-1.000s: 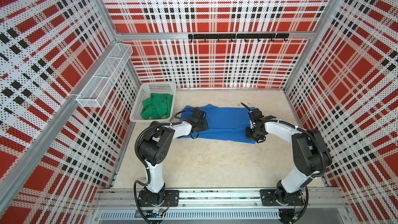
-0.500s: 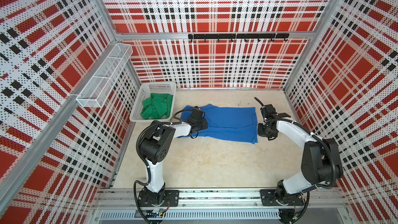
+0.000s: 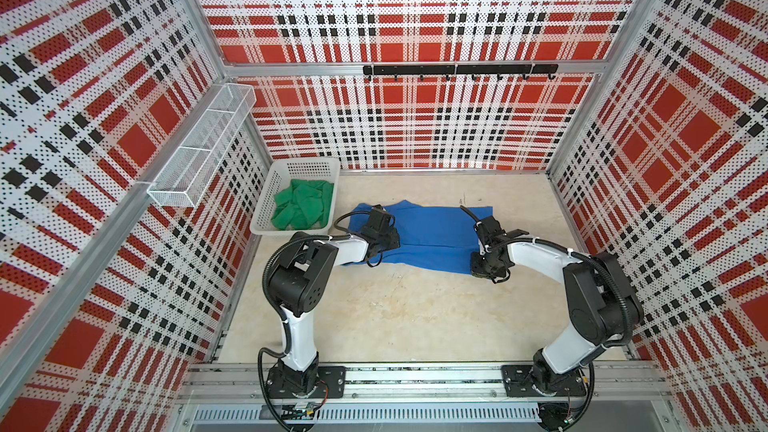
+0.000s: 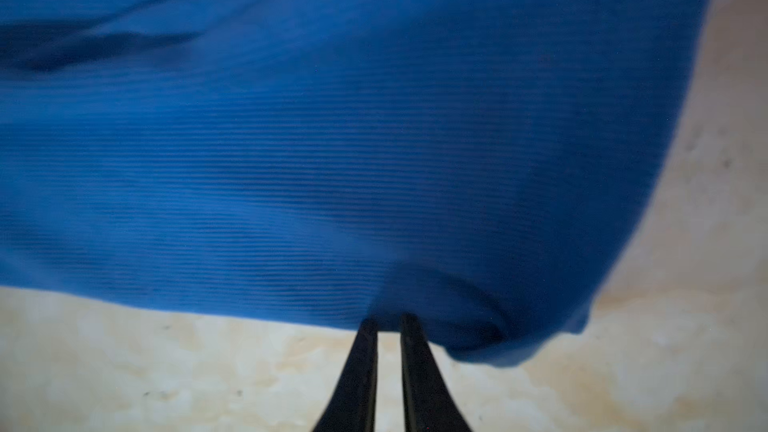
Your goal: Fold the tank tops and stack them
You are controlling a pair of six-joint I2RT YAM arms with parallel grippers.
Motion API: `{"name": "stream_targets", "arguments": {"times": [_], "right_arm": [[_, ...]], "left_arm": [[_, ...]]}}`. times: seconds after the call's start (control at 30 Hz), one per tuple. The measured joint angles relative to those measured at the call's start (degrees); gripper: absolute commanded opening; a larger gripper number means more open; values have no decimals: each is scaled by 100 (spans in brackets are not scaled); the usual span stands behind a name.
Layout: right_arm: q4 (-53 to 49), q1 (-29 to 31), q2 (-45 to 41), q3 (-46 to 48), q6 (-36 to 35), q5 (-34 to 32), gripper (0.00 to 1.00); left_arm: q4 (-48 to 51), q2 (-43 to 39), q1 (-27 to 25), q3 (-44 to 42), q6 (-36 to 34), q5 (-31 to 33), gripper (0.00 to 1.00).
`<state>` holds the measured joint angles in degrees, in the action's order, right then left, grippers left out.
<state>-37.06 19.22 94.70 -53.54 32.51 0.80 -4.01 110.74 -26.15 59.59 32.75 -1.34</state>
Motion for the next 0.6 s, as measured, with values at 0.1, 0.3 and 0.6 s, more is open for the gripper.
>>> {"name": "stream_targets", "arguments": {"times": [0.1,0.3,0.6], "right_arm": [[20,-243,-50,85,-13,-87,16],[7,-901,-160,216,-264,-358,17],[-264,-1480,-271,35,-697,-872,18]], "left_arm": [[-162,0,79,-85,-2,-33,43],[-433,0,236,-247,-4,-116,43],[-494,0,295,-269,-4,-120,43]]}}
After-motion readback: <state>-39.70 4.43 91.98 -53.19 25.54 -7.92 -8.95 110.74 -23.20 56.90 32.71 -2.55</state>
